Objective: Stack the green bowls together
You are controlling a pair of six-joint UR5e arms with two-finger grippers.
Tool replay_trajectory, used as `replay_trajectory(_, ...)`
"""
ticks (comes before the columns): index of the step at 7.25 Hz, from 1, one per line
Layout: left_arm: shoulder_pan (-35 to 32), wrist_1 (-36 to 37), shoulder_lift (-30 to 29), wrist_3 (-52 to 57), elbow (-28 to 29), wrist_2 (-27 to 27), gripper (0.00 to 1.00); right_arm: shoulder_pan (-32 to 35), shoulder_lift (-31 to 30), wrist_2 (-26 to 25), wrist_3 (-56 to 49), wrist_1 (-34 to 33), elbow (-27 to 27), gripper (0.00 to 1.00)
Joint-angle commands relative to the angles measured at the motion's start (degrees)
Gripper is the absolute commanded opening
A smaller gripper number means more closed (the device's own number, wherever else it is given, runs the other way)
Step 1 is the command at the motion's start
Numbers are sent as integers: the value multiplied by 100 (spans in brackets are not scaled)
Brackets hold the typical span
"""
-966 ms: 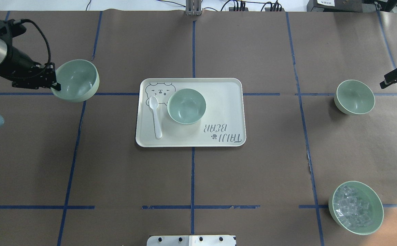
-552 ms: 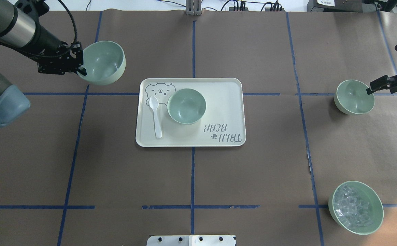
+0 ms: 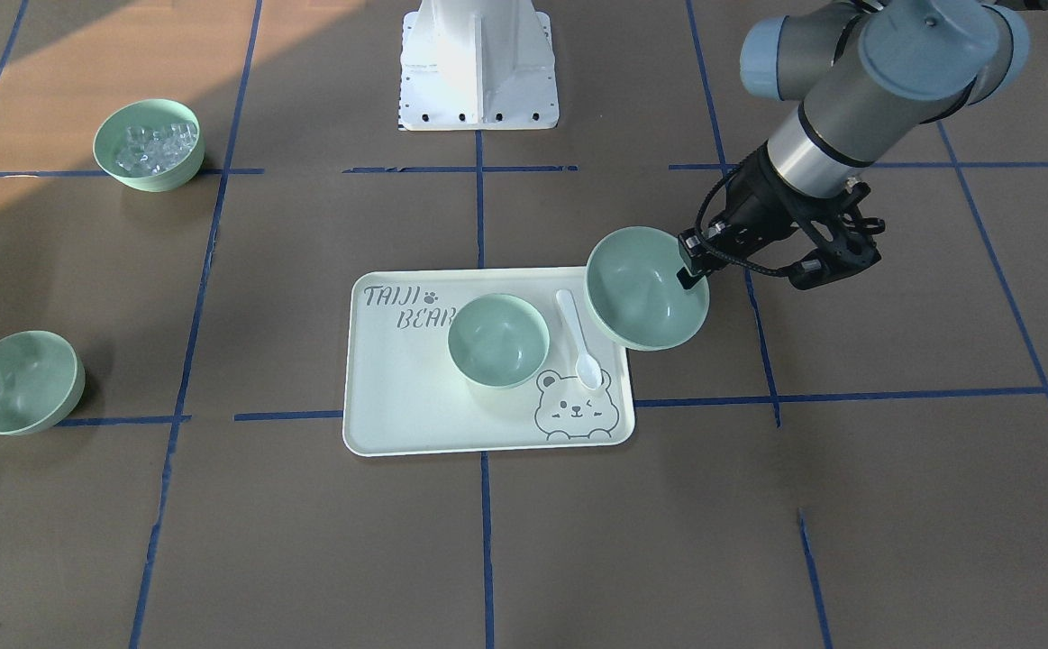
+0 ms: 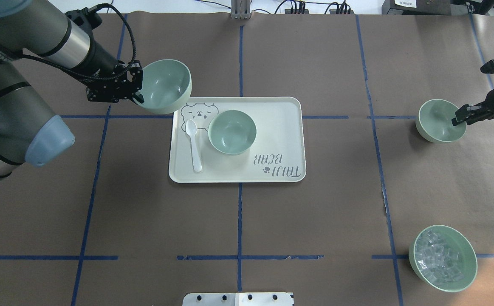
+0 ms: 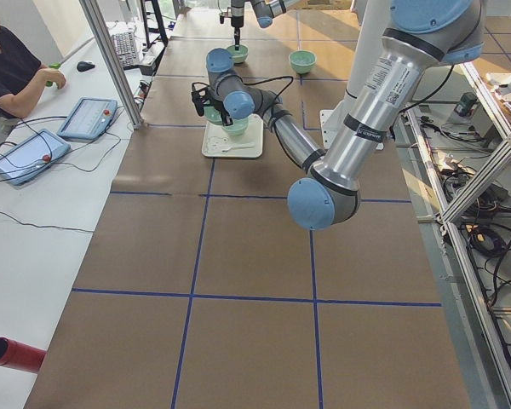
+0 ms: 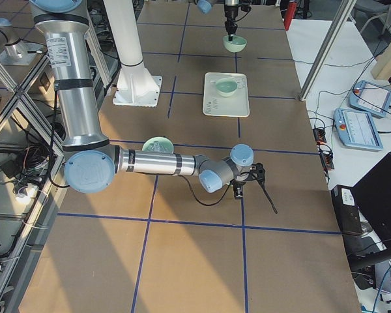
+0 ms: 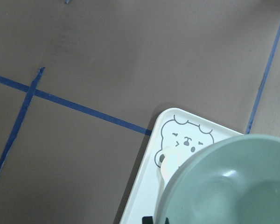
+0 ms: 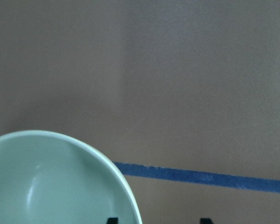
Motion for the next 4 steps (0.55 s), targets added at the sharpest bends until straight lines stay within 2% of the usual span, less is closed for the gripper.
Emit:
replay_trajectory(1, 274, -39, -262, -314, 225, 146, 0, -7, 69, 75, -56, 2, 27, 0)
replay_trajectory(2, 440, -230, -298, -541, 322, 181, 0, -7, 86, 223, -56, 2, 70, 0)
replay_trajectory(4, 1149, -592, -657, -894, 726, 986, 0, 333, 323, 687, -13, -77, 80, 0)
